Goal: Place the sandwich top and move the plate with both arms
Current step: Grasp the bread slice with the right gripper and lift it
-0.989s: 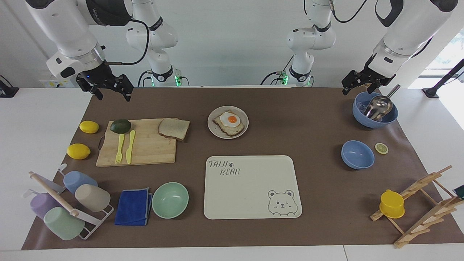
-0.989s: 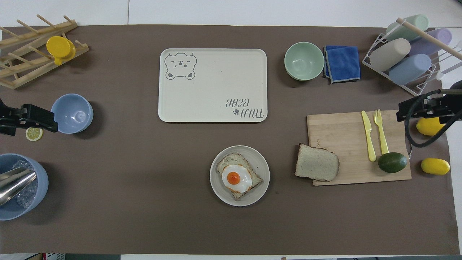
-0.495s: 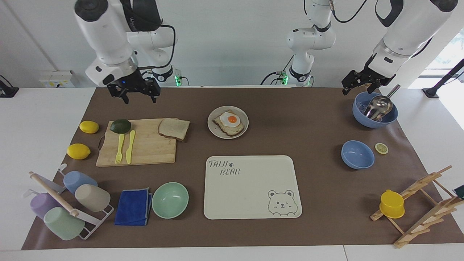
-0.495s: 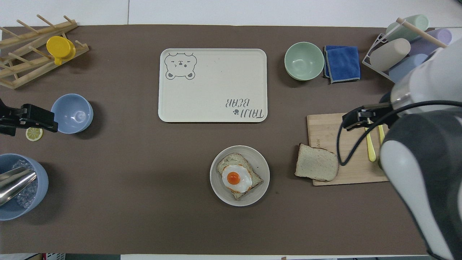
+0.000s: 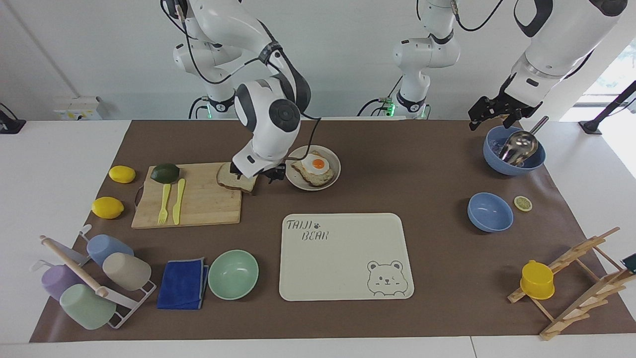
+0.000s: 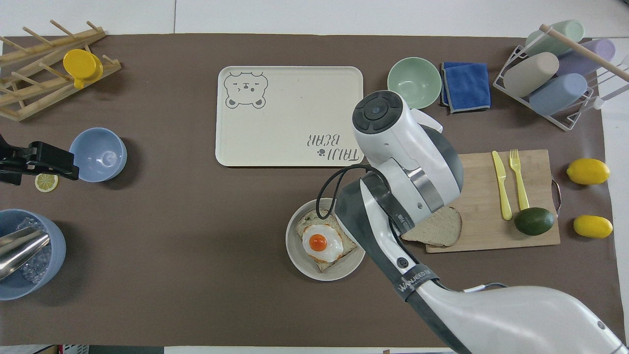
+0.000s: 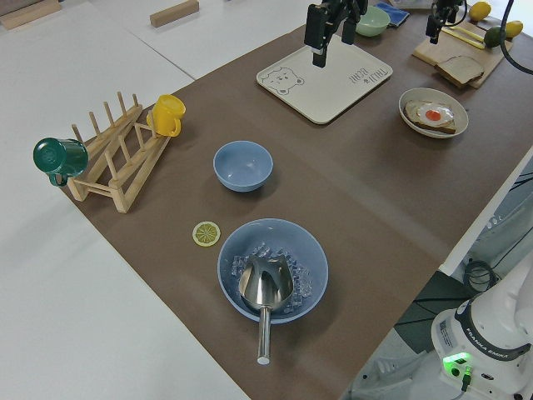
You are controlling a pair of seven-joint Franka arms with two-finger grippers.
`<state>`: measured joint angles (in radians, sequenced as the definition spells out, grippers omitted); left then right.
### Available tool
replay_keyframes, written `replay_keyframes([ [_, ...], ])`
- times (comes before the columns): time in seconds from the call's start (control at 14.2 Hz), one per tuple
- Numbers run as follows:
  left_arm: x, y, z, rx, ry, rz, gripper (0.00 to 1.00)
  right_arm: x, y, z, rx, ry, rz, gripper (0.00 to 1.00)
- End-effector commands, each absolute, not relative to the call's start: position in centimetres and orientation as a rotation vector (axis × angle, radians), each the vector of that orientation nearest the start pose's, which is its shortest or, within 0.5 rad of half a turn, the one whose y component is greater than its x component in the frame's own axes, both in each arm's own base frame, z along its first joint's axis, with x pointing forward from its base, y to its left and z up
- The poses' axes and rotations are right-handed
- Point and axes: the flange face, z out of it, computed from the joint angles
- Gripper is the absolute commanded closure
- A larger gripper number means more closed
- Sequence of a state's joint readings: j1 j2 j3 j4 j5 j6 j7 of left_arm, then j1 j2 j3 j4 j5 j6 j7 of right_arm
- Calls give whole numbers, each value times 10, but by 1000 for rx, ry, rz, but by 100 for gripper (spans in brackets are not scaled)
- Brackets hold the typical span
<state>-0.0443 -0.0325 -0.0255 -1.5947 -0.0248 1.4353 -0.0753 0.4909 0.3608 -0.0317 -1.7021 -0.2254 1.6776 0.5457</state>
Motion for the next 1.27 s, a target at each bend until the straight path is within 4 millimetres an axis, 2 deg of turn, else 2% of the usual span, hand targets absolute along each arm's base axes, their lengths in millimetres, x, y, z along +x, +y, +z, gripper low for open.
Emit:
replay_keyframes([
  [0.0, 521, -36, 620, -3138, -9, 189, 0, 551, 246, 327, -3579, 60, 446, 0],
  [0.14, 521, -36, 620, -3137, -9, 188, 0, 535, 239, 304, -3585, 20, 461, 0],
  [0.35, 521, -37, 620, -3138, -6, 186, 0, 520, 226, 290, -3611, -28, 519, 0],
  [0.78, 521, -36, 620, -3138, -9, 186, 0, 508, 220, 284, -3615, -38, 581, 0],
  [0.99, 521, -37, 620, -3138, -6, 186, 0, 500, 218, 278, -3606, -43, 597, 10],
  [1.06, 521, -37, 620, -3138, -6, 189, 0, 500, 217, 277, -3603, -38, 602, 19],
  [1.13, 521, -36, 620, -3137, -9, 186, 0, 500, 217, 278, -3605, -41, 610, 40],
  [1.2, 521, -36, 620, -3138, -9, 186, 0, 499, 219, 278, -3603, -67, 619, 67],
])
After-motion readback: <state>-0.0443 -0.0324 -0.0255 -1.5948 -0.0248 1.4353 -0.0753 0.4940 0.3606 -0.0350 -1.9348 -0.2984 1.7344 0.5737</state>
